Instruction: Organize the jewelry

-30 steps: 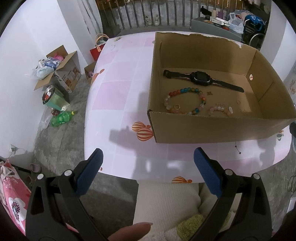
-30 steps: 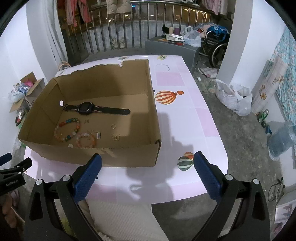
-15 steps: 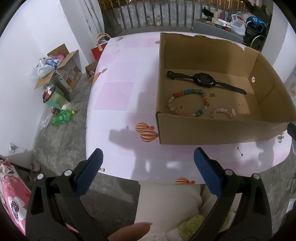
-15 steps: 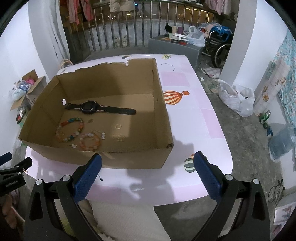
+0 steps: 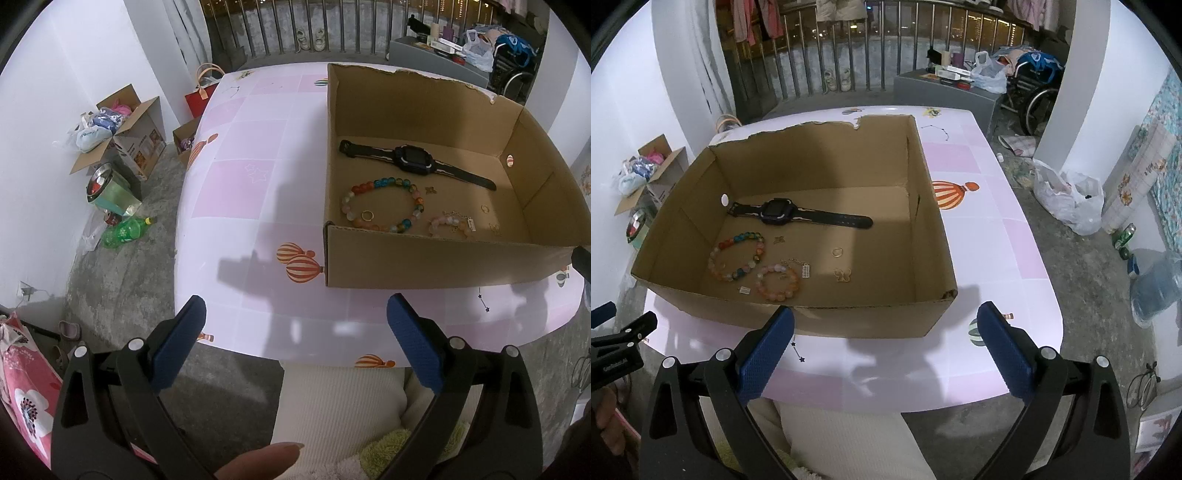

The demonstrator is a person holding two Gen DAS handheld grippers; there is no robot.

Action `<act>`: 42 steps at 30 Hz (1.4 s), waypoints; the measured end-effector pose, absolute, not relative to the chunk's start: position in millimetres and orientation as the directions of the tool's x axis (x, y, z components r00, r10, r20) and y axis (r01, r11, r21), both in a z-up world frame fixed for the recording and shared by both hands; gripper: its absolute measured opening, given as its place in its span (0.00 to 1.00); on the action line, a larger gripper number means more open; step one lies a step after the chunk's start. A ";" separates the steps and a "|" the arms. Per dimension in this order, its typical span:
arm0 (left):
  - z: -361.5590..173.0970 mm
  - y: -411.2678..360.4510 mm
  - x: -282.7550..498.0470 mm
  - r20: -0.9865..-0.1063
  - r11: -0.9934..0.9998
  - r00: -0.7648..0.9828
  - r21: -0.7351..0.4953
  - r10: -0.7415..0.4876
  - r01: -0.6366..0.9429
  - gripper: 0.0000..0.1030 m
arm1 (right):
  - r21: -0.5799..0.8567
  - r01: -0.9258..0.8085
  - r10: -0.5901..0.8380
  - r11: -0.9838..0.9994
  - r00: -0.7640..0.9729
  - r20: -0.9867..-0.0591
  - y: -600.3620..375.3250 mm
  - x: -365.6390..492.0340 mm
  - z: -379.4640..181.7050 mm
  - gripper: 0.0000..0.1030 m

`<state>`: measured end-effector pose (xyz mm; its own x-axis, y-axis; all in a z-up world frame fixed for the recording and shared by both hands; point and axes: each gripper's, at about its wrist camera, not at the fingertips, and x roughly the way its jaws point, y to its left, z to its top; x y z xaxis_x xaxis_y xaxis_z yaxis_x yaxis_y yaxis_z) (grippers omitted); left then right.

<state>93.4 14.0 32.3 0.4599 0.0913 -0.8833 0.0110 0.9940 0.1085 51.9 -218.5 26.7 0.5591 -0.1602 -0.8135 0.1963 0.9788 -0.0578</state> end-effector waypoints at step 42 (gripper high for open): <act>30.8 14.3 91.1 -0.884 0.994 0.459 0.106 0.086 0.017 0.92 | -0.046 0.194 -0.148 0.980 0.551 -0.821 -213.3 47.7 21.7 0.94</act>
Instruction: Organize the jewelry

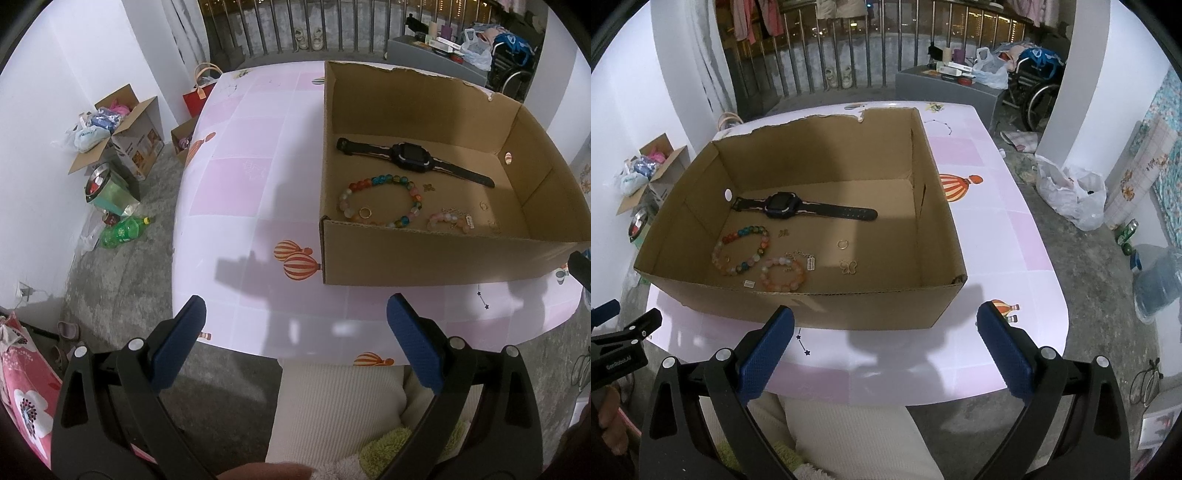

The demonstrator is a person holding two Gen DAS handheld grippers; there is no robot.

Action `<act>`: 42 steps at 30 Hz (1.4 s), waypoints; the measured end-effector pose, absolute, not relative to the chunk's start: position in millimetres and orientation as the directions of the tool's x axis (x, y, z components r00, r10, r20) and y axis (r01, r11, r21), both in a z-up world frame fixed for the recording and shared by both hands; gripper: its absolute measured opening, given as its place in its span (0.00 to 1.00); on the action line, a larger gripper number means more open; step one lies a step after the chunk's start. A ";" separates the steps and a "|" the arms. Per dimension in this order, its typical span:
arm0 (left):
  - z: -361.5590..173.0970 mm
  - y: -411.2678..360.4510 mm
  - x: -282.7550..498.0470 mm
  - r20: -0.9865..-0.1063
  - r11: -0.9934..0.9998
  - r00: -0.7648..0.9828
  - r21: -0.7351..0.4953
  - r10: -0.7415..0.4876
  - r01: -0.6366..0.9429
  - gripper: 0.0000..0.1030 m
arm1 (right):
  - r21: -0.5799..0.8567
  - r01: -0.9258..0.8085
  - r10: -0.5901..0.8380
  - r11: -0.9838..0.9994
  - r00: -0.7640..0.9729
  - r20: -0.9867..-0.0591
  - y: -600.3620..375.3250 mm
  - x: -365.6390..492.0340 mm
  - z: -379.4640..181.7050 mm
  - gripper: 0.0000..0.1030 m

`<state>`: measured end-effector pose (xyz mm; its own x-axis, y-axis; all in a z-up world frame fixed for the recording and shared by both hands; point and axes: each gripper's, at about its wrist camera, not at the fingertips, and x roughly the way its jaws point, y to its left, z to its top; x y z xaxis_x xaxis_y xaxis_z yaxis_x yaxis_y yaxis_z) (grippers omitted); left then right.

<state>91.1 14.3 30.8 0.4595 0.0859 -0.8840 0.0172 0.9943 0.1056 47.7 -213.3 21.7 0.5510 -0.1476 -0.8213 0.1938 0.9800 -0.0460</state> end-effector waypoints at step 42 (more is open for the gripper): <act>33.4 12.6 90.5 -0.881 0.995 0.465 0.103 0.083 0.017 0.92 | -0.051 0.192 -0.151 0.980 0.555 -0.818 -210.0 48.7 23.4 0.94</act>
